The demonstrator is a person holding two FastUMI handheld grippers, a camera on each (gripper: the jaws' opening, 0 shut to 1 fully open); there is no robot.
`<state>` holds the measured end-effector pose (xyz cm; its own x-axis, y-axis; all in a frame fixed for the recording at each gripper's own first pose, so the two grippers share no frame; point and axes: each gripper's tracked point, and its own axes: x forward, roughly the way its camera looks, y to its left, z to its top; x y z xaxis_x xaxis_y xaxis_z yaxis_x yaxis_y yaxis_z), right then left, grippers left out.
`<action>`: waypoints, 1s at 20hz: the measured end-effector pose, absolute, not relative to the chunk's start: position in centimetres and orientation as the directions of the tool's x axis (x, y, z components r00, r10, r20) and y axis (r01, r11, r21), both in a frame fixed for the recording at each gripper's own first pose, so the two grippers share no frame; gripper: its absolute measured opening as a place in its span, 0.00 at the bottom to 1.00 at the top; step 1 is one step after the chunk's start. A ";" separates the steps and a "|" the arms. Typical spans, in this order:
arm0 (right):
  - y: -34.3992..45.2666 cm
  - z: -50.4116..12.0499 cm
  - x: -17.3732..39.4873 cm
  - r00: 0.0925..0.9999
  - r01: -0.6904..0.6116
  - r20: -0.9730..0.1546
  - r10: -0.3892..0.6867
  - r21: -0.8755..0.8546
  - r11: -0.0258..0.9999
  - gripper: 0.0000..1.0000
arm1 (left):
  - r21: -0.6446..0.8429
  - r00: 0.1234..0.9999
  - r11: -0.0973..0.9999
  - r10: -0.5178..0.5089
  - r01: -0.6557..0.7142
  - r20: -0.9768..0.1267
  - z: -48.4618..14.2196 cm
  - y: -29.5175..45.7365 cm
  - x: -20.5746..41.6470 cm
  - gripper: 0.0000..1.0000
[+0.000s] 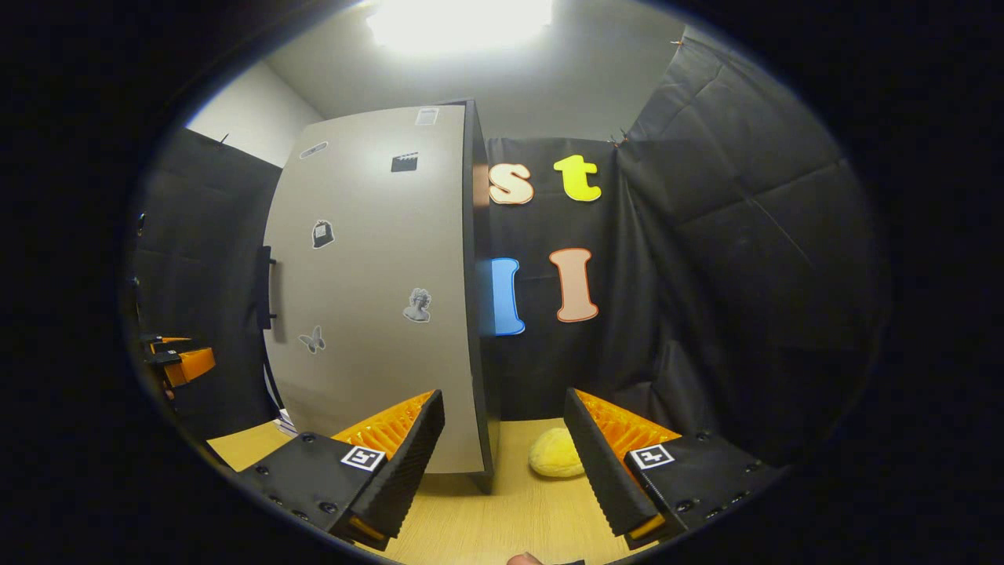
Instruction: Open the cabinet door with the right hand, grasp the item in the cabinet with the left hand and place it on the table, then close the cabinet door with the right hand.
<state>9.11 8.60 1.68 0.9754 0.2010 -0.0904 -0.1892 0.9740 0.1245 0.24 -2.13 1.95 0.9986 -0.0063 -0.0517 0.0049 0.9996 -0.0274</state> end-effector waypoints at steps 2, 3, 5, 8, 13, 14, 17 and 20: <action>8.3 1.8 8.6 0.980 -0.166 -0.087 0.177 0.115 0.979 0.97 | -0.024 0.998 1.000 -0.010 0.009 -0.058 1.6 -1.5 -0.3 0.95; 8.6 2.0 8.2 0.982 -0.163 -0.080 0.173 0.113 0.980 0.97 | -0.020 0.998 1.000 -0.010 0.009 -0.063 1.5 -1.0 -0.6 0.92; 8.9 2.7 7.3 0.983 -0.165 -0.059 0.172 0.100 0.981 0.97 | -0.017 0.999 1.000 0.000 -0.001 -0.050 1.7 0.3 -1.0 0.92; 9.2 3.5 6.0 0.988 -0.146 -0.041 0.150 0.085 0.986 0.97 | -0.002 0.999 1.000 0.012 -0.012 -0.038 2.1 2.1 -2.0 0.92; 9.5 4.1 4.6 0.990 -0.135 -0.037 0.138 0.076 0.988 0.97 | 0.012 0.999 0.999 0.041 -0.041 -0.017 2.4 4.6 -2.3 0.92; 9.7 4.2 4.5 0.990 -0.135 -0.036 0.138 0.070 0.988 0.97 | 0.007 0.999 0.999 0.041 -0.041 -0.017 2.3 4.8 -2.1 0.92; 10.0 4.7 4.1 0.991 -0.132 -0.028 0.134 0.053 0.990 0.97 | -0.003 0.999 0.999 0.034 -0.034 -0.011 2.5 5.0 -1.8 0.92; 10.0 5.1 3.6 0.991 -0.133 -0.024 0.134 0.059 0.989 0.97 | 0.004 1.000 1.000 0.030 -0.030 -0.008 2.7 5.1 -1.7 0.92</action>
